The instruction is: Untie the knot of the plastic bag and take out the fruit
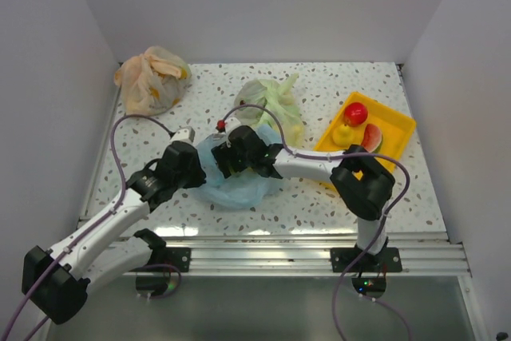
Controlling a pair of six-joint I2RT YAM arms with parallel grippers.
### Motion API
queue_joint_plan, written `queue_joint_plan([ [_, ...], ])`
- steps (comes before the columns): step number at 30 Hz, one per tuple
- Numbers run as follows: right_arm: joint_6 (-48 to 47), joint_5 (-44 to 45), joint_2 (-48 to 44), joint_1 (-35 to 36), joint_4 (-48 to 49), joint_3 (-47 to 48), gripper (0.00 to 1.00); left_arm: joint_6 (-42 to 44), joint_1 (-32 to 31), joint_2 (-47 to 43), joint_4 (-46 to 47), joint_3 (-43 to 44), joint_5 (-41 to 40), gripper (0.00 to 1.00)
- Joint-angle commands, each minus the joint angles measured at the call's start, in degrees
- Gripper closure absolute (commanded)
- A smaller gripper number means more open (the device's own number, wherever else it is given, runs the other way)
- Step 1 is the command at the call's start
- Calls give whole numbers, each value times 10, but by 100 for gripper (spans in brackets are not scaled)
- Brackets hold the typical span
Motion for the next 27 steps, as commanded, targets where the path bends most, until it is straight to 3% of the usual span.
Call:
queue_joint_plan([
  [1,-5,35,19,-1,48,21,14,12,1,-10,26,-7,11,100],
  [7,-11,36,55,0,78,22,16,11,1,-11,32,-21,16,100],
  [11,-13,24,52,0,91,14,41,9,1,-13,29,-28,12,100],
  [12,-14,21,48,0,94,6,54,9,1,-13,28,-29,7,100],
  [16,-20,9,2,-1,93,-10,75,2,1,-12,21,-32,-15,100],
  [19,-29,-11,-24,0,79,-17,79,-6,1,-11,15,-31,-30,100],
  [27,-50,-84,-141,0,31,-42,80,-11,1,-11,-5,-18,-60,100],
])
